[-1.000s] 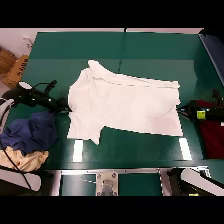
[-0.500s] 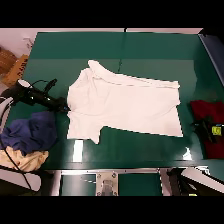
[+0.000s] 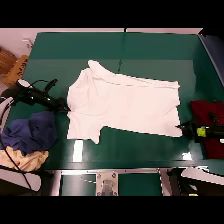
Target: Fold the shirts.
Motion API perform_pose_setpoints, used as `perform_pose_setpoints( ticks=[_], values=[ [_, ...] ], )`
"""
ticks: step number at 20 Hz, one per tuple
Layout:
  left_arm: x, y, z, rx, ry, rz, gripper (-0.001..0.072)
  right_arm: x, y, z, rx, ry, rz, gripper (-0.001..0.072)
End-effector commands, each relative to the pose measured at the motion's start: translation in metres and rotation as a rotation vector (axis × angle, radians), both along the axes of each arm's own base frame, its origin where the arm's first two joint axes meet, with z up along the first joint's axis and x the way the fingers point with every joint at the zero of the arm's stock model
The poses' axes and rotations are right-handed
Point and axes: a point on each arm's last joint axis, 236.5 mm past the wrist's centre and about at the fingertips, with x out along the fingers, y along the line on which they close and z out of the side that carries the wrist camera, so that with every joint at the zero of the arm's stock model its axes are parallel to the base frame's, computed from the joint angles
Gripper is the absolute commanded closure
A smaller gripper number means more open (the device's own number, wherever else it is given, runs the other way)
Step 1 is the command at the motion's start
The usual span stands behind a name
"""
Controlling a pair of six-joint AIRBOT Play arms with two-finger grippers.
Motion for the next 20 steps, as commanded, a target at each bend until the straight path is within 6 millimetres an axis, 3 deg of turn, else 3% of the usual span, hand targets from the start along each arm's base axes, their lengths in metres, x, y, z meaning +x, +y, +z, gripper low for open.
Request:
perform_pose_setpoints(
  ticks=[1, 7, 9, 11, 13, 14, 17, 20],
  values=[
    [0.000, 0.000, 0.000, -0.002, 0.002, -0.001, 0.0683, 0.006, 0.005, -0.015, -0.026, -0.001, 0.037, 0.0353],
    [-0.001, 0.000, 0.000, -0.002, 0.003, -0.002, 0.0683, -0.005, 0.013, -0.012, 0.005, 0.023, 0.078, 0.0363],
    [-0.002, -0.001, 0.001, -0.006, 0.009, -0.007, 0.0683, -0.010, 0.017, -0.010, 0.027, 0.035, 0.095, 0.0459],
    [-0.005, -0.002, 0.002, -0.012, 0.016, -0.014, 0.0683, -0.011, 0.022, -0.004, 0.056, 0.037, 0.110, 0.0506],
    [-0.003, -0.001, 0.005, -0.012, 0.003, -0.023, 0.0684, -0.009, 0.024, 0.007, 0.090, 0.034, 0.120, 0.0671],
    [0.002, -0.001, 0.012, -0.015, -0.014, -0.035, 0.0684, -0.002, 0.024, 0.017, 0.109, 0.010, 0.116, 0.0684],
    [0.026, -0.001, 0.065, -0.022, -0.116, -0.067, 0.0684, 0.043, 0.017, 0.069, 0.128, -0.165, 0.081, 0.0695],
    [0.054, 0.002, 0.154, 0.013, -0.350, -0.064, 0.0684, 0.095, -0.004, 0.163, 0.028, -0.444, 0.051, 0.0696]
  ],
)
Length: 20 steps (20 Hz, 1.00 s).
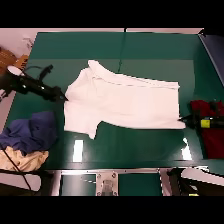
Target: Fold the shirts.
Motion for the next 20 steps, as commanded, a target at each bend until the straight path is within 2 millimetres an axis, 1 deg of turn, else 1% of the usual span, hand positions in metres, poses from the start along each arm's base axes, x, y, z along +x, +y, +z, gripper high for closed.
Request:
perform_pose_setpoints(
  ticks=[1, 2, 4, 5, 6, 7, 8, 9, 10, 11, 12, 13, 14, 15, 16, 18, 19, 20],
  values=[
    [0.021, 0.000, 0.108, 0.024, -0.268, -0.003, 0.0684, 0.053, -0.008, 0.123, -0.037, -0.340, -0.034, 0.0696],
    [0.022, -0.002, 0.151, 0.034, -0.381, -0.002, 0.0684, 0.062, -0.012, 0.163, -0.086, -0.436, -0.046, 0.0696],
    [0.012, -0.005, 0.248, 0.063, -0.641, 0.018, 0.0684, 0.071, -0.013, 0.257, -0.216, -0.645, -0.068, 0.0696],
    [0.000, -0.007, 0.301, 0.080, -0.781, 0.044, 0.0684, 0.071, -0.010, 0.303, -0.283, -0.748, -0.085, 0.0697],
    [-0.016, -0.008, 0.348, 0.095, -0.916, 0.064, 0.0684, 0.068, -0.006, 0.351, -0.355, -0.855, -0.118, 0.0697],
    [-0.038, -0.011, 0.398, 0.107, -1.059, 0.087, 0.0684, 0.062, -0.002, 0.393, -0.411, -0.949, -0.160, 0.0697],
    [-0.062, -0.014, 0.439, 0.107, -1.175, 0.116, 0.0684, 0.053, 0.004, 0.436, -0.474, -1.050, -0.211, 0.0697],
    [-0.092, -0.017, 0.478, 0.111, -1.294, 0.139, 0.0684, 0.041, 0.010, 0.474, -0.541, -1.146, -0.257, 0.0697],
    [-0.121, -0.021, 0.509, 0.113, -1.395, 0.153, 0.0684, 0.025, 0.018, 0.510, -0.606, -1.243, -0.297, 0.0697],
    [-0.146, -0.024, 0.532, 0.106, -1.469, 0.175, 0.0683, 0.010, 0.026, 0.537, -0.659, -1.315, -0.323, 0.0697],
    [-0.167, -0.026, 0.548, 0.105, -1.530, 0.191, 0.0684, -0.005, 0.035, 0.558, -0.708, -1.373, -0.339, 0.0696],
    [-0.183, -0.026, 0.558, 0.113, -1.575, 0.206, 0.0684, -0.015, 0.042, 0.571, -0.742, -1.407, -0.346, 0.0697],
    [-0.189, -0.023, 0.558, 0.131, -1.580, 0.217, 0.0683, -0.020, 0.046, 0.577, -0.765, -1.422, -0.348, 0.0697],
    [-0.192, -0.023, 0.555, 0.135, -1.561, 0.220, 0.0684, -0.021, 0.046, 0.577, -0.767, -1.422, -0.346, 0.0697],
    [-0.189, -0.019, 0.546, 0.159, -1.522, 0.225, 0.0683, -0.019, 0.046, 0.573, -0.763, -1.410, -0.336, 0.0697],
    [-0.173, -0.007, 0.525, 0.202, -1.436, 0.253, 0.0683, -0.007, 0.031, 0.553, -0.738, -1.343, -0.349, 0.0697],
    [-0.159, -0.001, 0.512, 0.205, -1.389, 0.274, 0.0683, 0.001, 0.021, 0.539, -0.714, -1.304, -0.360, 0.0696],
    [-0.145, 0.003, 0.497, 0.198, -1.339, 0.290, 0.0684, 0.013, 0.011, 0.517, -0.670, -1.254, -0.366, 0.0697]
  ],
)
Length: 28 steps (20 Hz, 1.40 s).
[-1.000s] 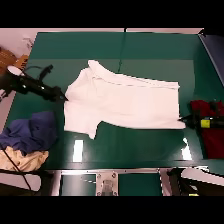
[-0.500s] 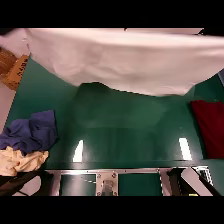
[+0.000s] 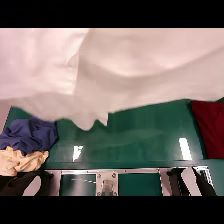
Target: Fold the shirts.
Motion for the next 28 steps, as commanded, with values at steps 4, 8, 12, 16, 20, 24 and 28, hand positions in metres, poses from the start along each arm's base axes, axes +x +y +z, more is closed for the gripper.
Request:
perform_pose_setpoints(
  ticks=[4, 8, 12, 16, 20, 24, 28],
  values=[
    [0.101, 0.014, -0.130, -0.141, 0.385, -0.006, 0.0683, 0.073, -0.032, -0.153, 0.223, 0.291, 0.094, 0.0696],
    [0.198, 0.020, -0.268, -0.277, 0.657, -0.028, 0.0683, 0.141, -0.038, -0.310, 0.391, 0.539, 0.123, 0.0696],
    [0.266, 0.002, -0.403, -0.311, 0.878, -0.019, 0.0683, 0.195, -0.043, -0.445, 0.527, 0.777, 0.113, 0.0696],
    [0.305, -0.004, -0.491, -0.341, 0.961, 0.056, 0.0683, 0.231, -0.044, -0.530, 0.606, 0.917, 0.144, 0.0697],
    [0.337, 0.016, -0.493, -0.421, 0.860, 0.168, 0.0683, 0.272, -0.055, -0.534, 0.657, 0.873, 0.177, 0.0697],
    [0.362, 0.032, -0.460, -0.466, 0.734, 0.221, 0.0683, 0.307, -0.065, -0.491, 0.607, 0.765, 0.195, 0.0697],
    [0.372, 0.036, -0.439, -0.470, 0.676, 0.227, 0.0684, 0.327, -0.066, -0.465, 0.558, 0.695, 0.180, 0.0697]
  ],
)
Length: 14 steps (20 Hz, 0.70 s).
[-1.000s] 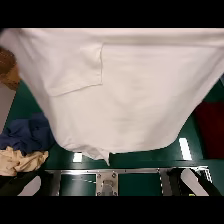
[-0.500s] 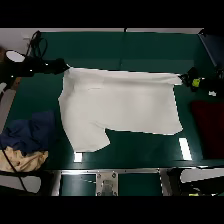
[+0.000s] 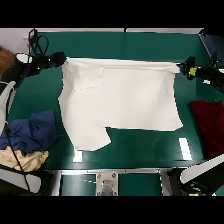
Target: Fold the shirts.
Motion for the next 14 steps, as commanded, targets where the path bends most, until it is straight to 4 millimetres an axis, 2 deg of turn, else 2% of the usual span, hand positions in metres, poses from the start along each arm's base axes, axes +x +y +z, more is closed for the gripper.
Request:
perform_pose_setpoints(
  ticks=[1, 4, 6, 8, 11, 14],
  values=[
    [0.009, 0.006, 0.009, 0.005, -0.035, 0.028, 0.0684, 0.016, -0.001, 0.014, -0.026, -0.043, -0.015, 0.0697],
    [-0.006, -0.006, -0.025, 0.047, 0.062, -0.065, 0.0683, 0.007, 0.010, -0.012, -0.048, 0.019, 0.050, 0.0697],
    [-0.023, -0.013, -0.048, 0.078, 0.149, -0.136, 0.0683, -0.011, 0.016, -0.035, -0.070, 0.111, 0.117, 0.0697],
    [-0.042, -0.011, -0.066, 0.131, 0.240, -0.187, 0.0684, -0.032, 0.020, -0.045, -0.080, 0.171, 0.199, 0.0697],
    [-0.075, -0.004, -0.092, 0.188, 0.399, -0.246, 0.0684, -0.061, 0.015, -0.070, -0.138, 0.287, 0.274, 0.0697],
    [-0.099, -0.005, -0.109, 0.187, 0.500, -0.278, 0.0684, -0.079, 0.006, -0.094, -0.200, 0.379, 0.287, 0.0697]
  ],
)
